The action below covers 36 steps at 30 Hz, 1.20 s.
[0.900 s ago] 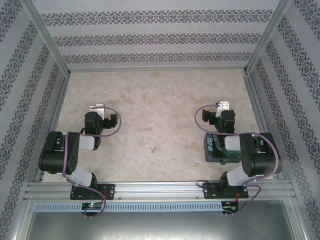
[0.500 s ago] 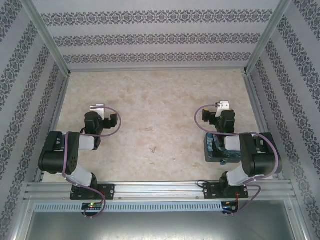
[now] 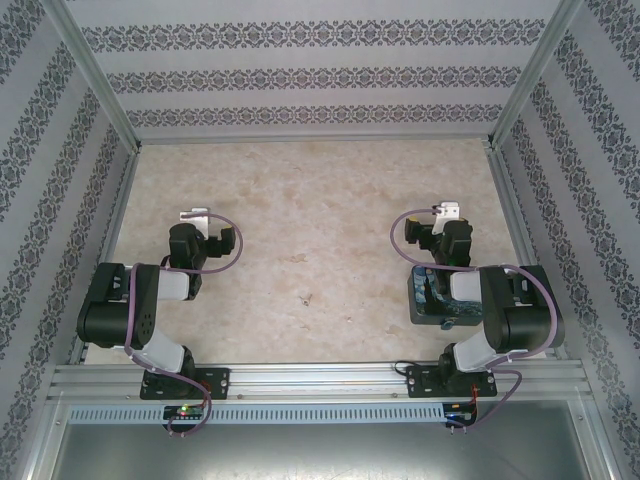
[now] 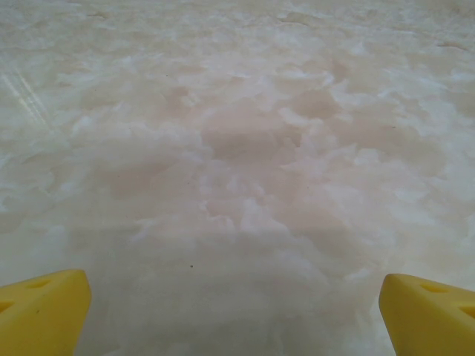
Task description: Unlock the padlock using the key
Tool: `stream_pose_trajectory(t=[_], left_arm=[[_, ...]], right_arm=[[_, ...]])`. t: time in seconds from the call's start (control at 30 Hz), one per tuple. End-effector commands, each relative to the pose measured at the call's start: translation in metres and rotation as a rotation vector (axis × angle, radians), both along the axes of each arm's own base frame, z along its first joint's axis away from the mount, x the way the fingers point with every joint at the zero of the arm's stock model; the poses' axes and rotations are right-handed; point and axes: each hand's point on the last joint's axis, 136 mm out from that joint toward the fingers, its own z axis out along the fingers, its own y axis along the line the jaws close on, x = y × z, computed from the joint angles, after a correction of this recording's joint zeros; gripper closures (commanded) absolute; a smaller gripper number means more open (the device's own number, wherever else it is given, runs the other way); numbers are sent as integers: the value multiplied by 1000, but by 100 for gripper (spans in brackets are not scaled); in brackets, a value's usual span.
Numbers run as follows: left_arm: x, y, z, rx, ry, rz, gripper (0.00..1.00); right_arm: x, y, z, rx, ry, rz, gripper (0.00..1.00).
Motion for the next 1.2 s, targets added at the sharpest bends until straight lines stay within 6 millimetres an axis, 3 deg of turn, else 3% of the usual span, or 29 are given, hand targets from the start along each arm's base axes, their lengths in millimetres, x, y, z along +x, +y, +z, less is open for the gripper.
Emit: stream_pose_trajectory(t=[0.0,0.23,0.4,0.6,0.67,0.8,0.9,1.0,1.17], left_arm=[[8,1,13,10,-45,-17,0],[12,-2,37,2,-7,-37,0],[17,-8,67,-16,-3,-68,0],[31,-12,113,-183,23,2,0],[33,-18,121,-266,42,27,0],[31,-45,126,-421,126,26,0],[24,-80,124,-465,211,-28,0],[12,-121,123,-467,267,-108,0],[-12,-184,120,-464,305,-236,0]], right_arm=[[6,2,15,24,-52,17,2],[-7,-29,47,4,-53,-193,2],[-8,-34,96,225,12,-266,2],[-29,-3,122,444,79,-160,2],[-46,-9,115,489,120,-231,2],[-106,-39,81,497,313,-516,2],[-144,-59,68,445,389,-661,2],[-168,-78,59,416,416,-764,2],[-194,-100,30,461,506,-905,2]])
